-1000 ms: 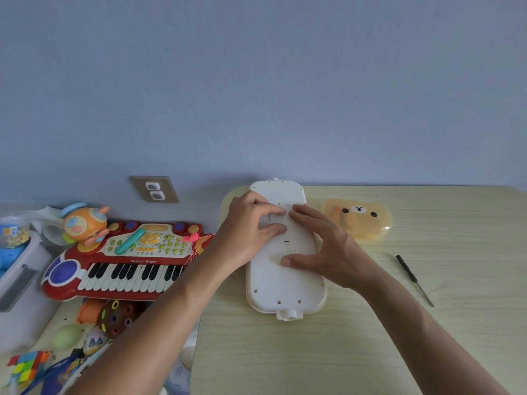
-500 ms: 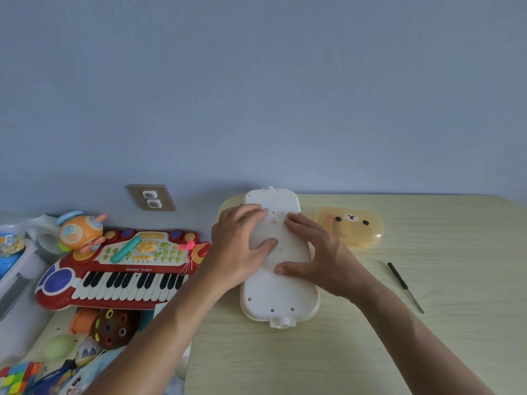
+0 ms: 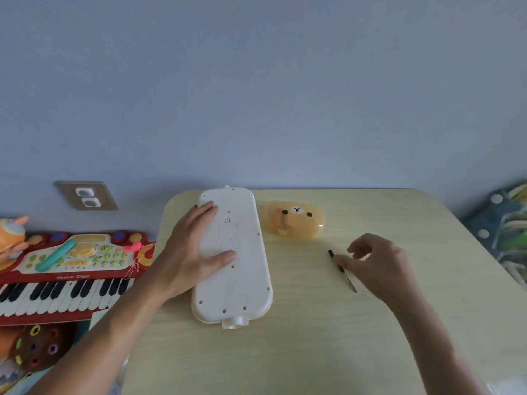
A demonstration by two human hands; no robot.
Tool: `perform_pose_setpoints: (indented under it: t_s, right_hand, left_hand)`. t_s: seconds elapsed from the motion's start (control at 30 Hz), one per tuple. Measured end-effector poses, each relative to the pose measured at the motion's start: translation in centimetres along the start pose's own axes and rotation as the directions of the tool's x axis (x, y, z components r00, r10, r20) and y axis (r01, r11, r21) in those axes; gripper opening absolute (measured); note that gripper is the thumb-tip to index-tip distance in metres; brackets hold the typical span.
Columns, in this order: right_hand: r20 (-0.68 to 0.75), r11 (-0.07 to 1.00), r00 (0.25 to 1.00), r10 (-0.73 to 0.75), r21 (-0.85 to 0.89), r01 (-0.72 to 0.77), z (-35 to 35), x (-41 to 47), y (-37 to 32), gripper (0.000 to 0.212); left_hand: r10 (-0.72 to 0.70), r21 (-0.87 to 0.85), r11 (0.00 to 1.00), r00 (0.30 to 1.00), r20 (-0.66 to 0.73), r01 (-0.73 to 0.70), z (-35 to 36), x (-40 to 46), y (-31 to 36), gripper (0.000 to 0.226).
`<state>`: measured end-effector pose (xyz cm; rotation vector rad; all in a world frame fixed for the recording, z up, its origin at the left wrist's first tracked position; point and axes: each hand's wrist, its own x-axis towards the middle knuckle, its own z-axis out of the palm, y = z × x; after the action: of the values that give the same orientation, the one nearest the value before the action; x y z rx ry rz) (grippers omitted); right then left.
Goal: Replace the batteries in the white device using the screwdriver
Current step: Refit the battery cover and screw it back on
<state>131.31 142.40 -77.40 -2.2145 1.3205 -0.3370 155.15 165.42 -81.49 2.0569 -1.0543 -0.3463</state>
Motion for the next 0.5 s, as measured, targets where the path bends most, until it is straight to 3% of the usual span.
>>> perform_pose_setpoints:
  t_s: [0.3, 0.5]
  right_hand:
    - [0.038, 0.997, 0.996, 0.076, -0.016, -0.076, 1.7, 0.0, -0.1, 0.014]
    - [0.037, 0.998, 0.999, 0.006, -0.066, -0.004, 2.1, -0.1, -0.4, 0.011]
  left_hand:
    - [0.010, 0.004, 1.000, 1.000, -0.009, -0.010, 0.1, 0.1, -0.4, 0.109]
    - [-0.002, 0.003, 1.000, 1.000, 0.001, 0.002, 0.0, 0.0, -0.1, 0.110]
